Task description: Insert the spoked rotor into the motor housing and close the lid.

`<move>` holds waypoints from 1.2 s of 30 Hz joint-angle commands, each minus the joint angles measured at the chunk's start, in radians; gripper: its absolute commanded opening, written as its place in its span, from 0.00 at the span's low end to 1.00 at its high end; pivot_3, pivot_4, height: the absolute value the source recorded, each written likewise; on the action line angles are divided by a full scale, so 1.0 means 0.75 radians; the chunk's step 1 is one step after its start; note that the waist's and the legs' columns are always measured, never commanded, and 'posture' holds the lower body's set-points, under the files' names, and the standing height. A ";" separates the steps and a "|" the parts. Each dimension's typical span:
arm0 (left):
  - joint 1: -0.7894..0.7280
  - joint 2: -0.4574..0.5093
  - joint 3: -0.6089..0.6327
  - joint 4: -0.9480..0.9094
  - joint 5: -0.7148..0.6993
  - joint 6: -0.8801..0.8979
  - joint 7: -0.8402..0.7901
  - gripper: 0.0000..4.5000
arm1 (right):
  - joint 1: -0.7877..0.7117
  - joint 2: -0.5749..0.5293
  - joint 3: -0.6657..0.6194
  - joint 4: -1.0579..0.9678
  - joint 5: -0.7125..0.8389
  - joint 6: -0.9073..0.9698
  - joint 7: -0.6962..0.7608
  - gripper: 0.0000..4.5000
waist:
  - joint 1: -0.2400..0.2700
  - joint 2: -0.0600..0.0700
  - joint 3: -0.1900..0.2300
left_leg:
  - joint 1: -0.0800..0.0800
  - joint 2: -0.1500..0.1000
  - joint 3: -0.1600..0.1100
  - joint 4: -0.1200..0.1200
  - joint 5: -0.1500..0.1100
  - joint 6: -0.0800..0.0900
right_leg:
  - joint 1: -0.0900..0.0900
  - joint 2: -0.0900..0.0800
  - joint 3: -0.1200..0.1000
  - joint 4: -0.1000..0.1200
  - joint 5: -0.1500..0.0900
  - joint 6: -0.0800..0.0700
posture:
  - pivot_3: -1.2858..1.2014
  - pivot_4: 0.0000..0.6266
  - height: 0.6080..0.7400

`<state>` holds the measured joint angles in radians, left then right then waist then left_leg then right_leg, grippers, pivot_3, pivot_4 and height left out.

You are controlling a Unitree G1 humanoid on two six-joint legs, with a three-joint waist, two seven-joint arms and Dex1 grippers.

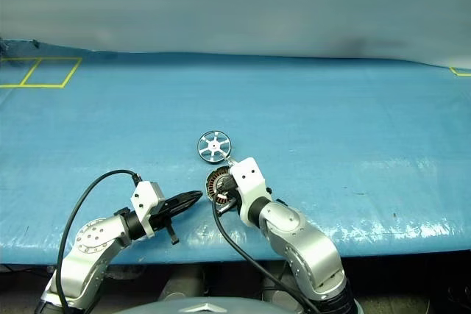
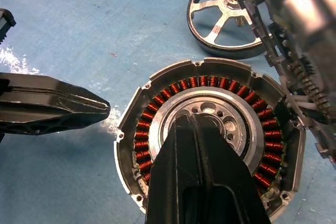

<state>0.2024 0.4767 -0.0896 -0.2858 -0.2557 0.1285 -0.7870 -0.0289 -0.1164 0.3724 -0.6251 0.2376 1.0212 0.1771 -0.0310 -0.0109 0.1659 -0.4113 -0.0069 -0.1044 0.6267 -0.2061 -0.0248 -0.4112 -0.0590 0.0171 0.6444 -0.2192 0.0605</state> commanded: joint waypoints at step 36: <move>0.015 0.004 -0.002 -0.013 -0.010 -0.002 0.000 0.00 | -0.041 0.045 0.005 0.085 0.008 -0.097 -0.015 0.00 | -0.006 0.000 0.000 | 0.000 0.000 0.000 0.000 0.000 0.000 | 0.000 0.000 0.000 0.000 0.000 0.000 | 0.52 0.24 1.00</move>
<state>0.2112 0.4767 -0.0896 -0.2855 -0.2556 0.1289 -0.7864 -0.0556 -0.0891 0.3685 -0.5533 0.2494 0.9705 0.1710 -0.0356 -0.0108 0.1659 -0.4113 -0.0069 -0.1044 0.6267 -0.2061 -0.0247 -0.4112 -0.0590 0.0171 0.6444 -0.2192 0.0605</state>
